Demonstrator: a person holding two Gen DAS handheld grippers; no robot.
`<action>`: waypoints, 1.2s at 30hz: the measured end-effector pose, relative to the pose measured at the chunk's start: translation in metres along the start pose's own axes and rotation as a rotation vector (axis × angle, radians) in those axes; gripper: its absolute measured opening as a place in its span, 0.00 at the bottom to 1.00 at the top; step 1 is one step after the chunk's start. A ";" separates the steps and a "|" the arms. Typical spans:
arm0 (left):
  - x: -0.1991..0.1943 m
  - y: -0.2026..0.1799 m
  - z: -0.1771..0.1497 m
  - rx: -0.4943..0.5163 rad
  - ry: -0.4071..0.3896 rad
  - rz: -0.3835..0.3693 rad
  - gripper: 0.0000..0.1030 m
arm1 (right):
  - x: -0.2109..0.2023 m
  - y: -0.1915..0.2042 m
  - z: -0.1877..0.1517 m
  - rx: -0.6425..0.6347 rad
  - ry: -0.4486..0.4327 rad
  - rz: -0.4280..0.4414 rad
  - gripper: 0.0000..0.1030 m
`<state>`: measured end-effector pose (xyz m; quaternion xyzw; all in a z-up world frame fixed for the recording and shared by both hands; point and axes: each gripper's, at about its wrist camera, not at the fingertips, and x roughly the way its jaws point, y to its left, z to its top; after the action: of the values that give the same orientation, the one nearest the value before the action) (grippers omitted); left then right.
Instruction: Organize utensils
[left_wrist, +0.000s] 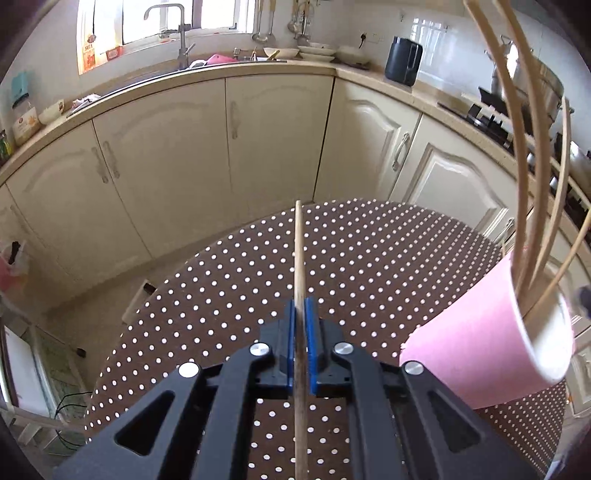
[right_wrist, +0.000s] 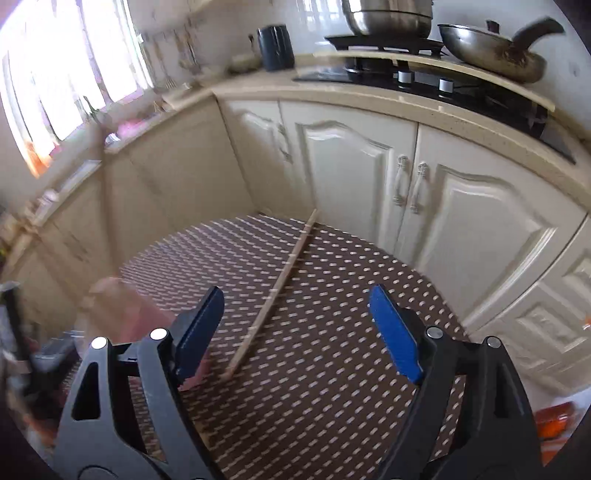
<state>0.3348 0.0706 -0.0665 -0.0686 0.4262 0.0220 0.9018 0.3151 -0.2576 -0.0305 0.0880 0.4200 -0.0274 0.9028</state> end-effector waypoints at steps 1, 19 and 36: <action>-0.002 0.002 0.000 -0.008 -0.006 -0.010 0.06 | 0.014 0.003 0.002 -0.002 0.036 -0.012 0.77; -0.003 0.018 0.010 -0.035 -0.067 -0.057 0.06 | 0.104 0.034 -0.002 -0.040 0.213 -0.133 0.08; -0.095 0.002 0.002 -0.044 -0.388 -0.178 0.06 | -0.036 0.013 -0.009 0.092 -0.159 0.056 0.05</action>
<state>0.2757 0.0747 0.0072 -0.1202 0.2364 -0.0357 0.9635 0.2873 -0.2439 -0.0069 0.1387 0.3425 -0.0284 0.9288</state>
